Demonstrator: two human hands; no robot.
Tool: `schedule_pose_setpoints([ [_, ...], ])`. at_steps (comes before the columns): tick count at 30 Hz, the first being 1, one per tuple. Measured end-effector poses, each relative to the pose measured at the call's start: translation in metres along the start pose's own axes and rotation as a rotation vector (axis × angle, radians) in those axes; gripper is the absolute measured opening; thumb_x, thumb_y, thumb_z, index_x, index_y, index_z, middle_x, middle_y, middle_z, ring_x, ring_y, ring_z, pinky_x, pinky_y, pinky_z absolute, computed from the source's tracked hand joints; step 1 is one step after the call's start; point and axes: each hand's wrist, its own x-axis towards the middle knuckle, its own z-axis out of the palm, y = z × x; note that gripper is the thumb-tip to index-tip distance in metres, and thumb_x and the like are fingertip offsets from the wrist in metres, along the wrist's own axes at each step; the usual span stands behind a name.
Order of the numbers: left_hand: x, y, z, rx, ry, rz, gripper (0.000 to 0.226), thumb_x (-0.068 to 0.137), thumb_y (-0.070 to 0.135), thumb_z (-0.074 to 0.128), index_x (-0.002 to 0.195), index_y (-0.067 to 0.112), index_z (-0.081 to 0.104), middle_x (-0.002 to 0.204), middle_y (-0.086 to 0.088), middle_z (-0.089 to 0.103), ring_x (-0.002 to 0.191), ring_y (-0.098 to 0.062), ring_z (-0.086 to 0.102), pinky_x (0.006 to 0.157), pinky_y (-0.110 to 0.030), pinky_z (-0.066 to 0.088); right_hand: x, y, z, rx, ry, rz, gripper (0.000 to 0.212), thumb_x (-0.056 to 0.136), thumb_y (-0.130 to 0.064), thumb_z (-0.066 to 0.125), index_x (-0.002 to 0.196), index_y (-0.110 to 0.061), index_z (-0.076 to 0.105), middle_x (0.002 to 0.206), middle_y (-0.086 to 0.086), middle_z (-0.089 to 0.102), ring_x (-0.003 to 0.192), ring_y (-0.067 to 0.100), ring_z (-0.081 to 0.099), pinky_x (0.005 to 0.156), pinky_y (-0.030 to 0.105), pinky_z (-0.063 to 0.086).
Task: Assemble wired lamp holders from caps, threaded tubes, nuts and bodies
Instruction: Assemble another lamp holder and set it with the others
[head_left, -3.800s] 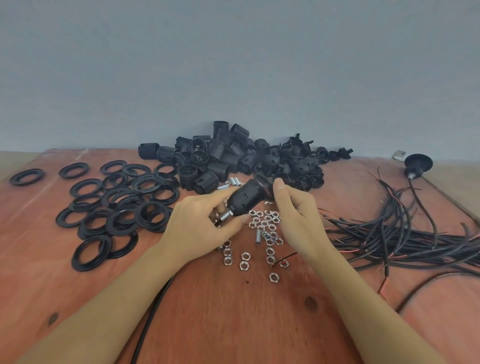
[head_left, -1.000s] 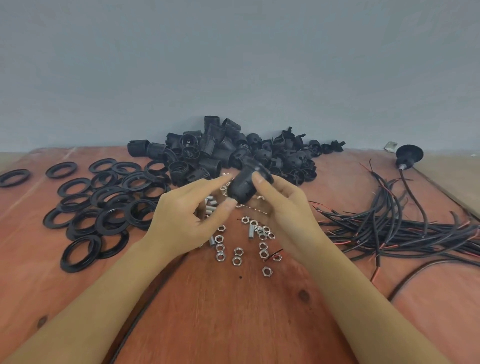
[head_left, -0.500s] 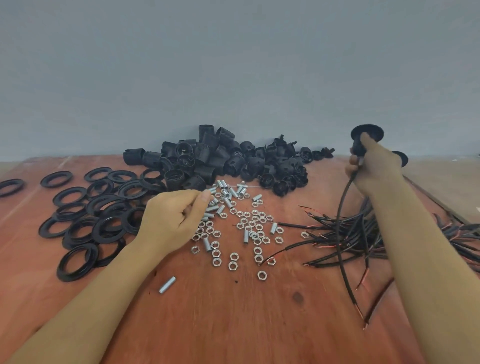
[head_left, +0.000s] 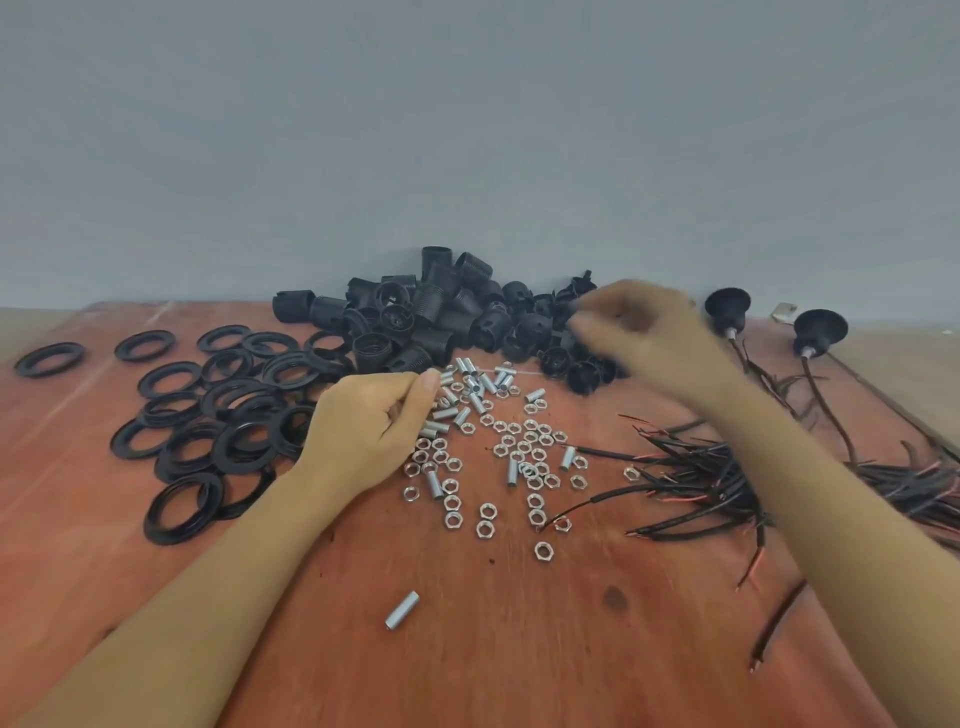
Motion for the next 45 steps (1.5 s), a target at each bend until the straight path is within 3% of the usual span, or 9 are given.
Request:
schedule_pose_setpoints([
  [4, -0.001, -0.005, -0.002, -0.016, 0.012, -0.039, 0.070, 0.097, 0.056, 0.029, 0.061, 0.005, 0.061, 0.059, -0.009, 0.064, 0.057, -0.026, 0.061, 0.057, -0.045, 0.046, -0.071, -0.056, 0.052, 0.018, -0.694, -0.314, 0.025, 0.075, -0.040, 0.083, 0.096, -0.032, 0.072, 0.090, -0.016, 0.068, 0.078, 0.002, 0.063, 0.065, 0.014, 0.045],
  [8, -0.002, -0.004, -0.002, -0.045, 0.011, -0.044, 0.070, 0.098, 0.056, 0.030, 0.060, 0.006, 0.062, 0.050, -0.007, 0.058, 0.058, -0.028, 0.063, 0.058, -0.044, 0.048, -0.106, -0.057, 0.083, -0.054, -0.807, -0.507, 0.016, 0.085, -0.032, 0.075, 0.097, -0.020, 0.076, 0.091, -0.009, 0.064, 0.077, 0.004, 0.058, 0.069, 0.025, 0.049],
  [16, -0.003, -0.002, -0.001, -0.062, 0.004, -0.046, 0.061, 0.097, 0.054, 0.033, 0.056, 0.018, 0.060, 0.050, -0.005, 0.059, 0.052, -0.025, 0.059, 0.056, -0.044, 0.048, -0.109, -0.031, 0.105, -0.244, -0.483, -0.682, 0.024, 0.094, -0.037, 0.063, 0.091, -0.015, 0.071, 0.089, 0.000, 0.061, 0.073, 0.019, 0.059, 0.059, 0.038, 0.051],
  [20, -0.003, -0.001, 0.002, 0.016, 0.024, -0.022, 0.051, 0.093, 0.050, 0.042, 0.067, 0.013, 0.065, 0.047, 0.006, 0.045, 0.050, -0.012, 0.048, 0.053, -0.033, 0.044, -0.091, -0.021, 0.097, -0.092, -0.301, -0.535, 0.019, 0.095, -0.028, 0.062, 0.091, -0.012, 0.071, 0.087, 0.000, 0.058, 0.073, 0.005, 0.051, 0.071, 0.019, 0.046],
  [26, 0.017, 0.001, 0.005, 0.130, -0.021, 0.090, 0.017, 0.093, 0.029, 0.060, 0.089, 0.024, 0.075, 0.075, 0.014, 0.066, 0.060, -0.002, 0.051, 0.059, -0.026, 0.046, -0.072, -0.007, 0.091, 0.130, 0.002, -0.205, 0.020, 0.090, -0.022, 0.068, 0.072, -0.014, 0.067, 0.080, 0.003, 0.058, 0.067, 0.008, 0.051, 0.063, 0.013, 0.041],
  [30, 0.038, 0.004, 0.009, 0.055, -0.050, 0.117, 0.018, 0.091, 0.028, 0.059, 0.092, 0.022, 0.076, 0.073, 0.019, 0.060, 0.057, 0.001, 0.050, 0.060, -0.016, 0.036, -0.068, 0.001, 0.088, 0.194, 0.050, -0.052, 0.013, 0.084, -0.020, 0.075, 0.073, -0.014, 0.075, 0.082, 0.000, 0.066, 0.074, 0.011, 0.061, 0.063, 0.015, 0.046],
  [34, 0.030, 0.015, 0.013, 0.053, -0.105, 0.269, 0.018, 0.089, 0.030, 0.062, 0.090, 0.018, 0.076, 0.075, 0.016, 0.060, 0.060, 0.007, 0.050, 0.060, -0.019, 0.044, -0.068, 0.004, 0.083, 0.206, 0.075, -0.022, 0.001, 0.080, -0.016, 0.080, 0.080, -0.016, 0.080, 0.083, -0.007, 0.069, 0.077, 0.003, 0.063, 0.067, 0.012, 0.048],
  [38, 0.009, 0.018, 0.014, 0.170, -0.180, 0.388, 0.023, 0.087, 0.038, 0.060, 0.086, 0.020, 0.074, 0.082, 0.011, 0.066, 0.067, -0.008, 0.061, 0.048, -0.025, 0.044, -0.066, 0.006, 0.076, 0.210, 0.122, -0.011, 0.007, 0.079, -0.013, 0.081, 0.086, -0.014, 0.080, 0.092, -0.009, 0.070, 0.080, 0.007, 0.066, 0.070, 0.016, 0.054],
  [45, 0.001, 0.017, 0.018, 0.366, -0.228, 0.067, 0.019, 0.087, 0.048, 0.064, 0.098, 0.036, 0.074, 0.098, 0.016, 0.060, 0.095, -0.007, 0.059, 0.052, -0.018, 0.022, -0.069, 0.008, 0.078, 0.160, 0.134, -0.048, 0.011, 0.080, -0.004, 0.078, 0.088, -0.012, 0.078, 0.093, -0.009, 0.067, 0.076, 0.006, 0.063, 0.066, 0.010, 0.051],
])
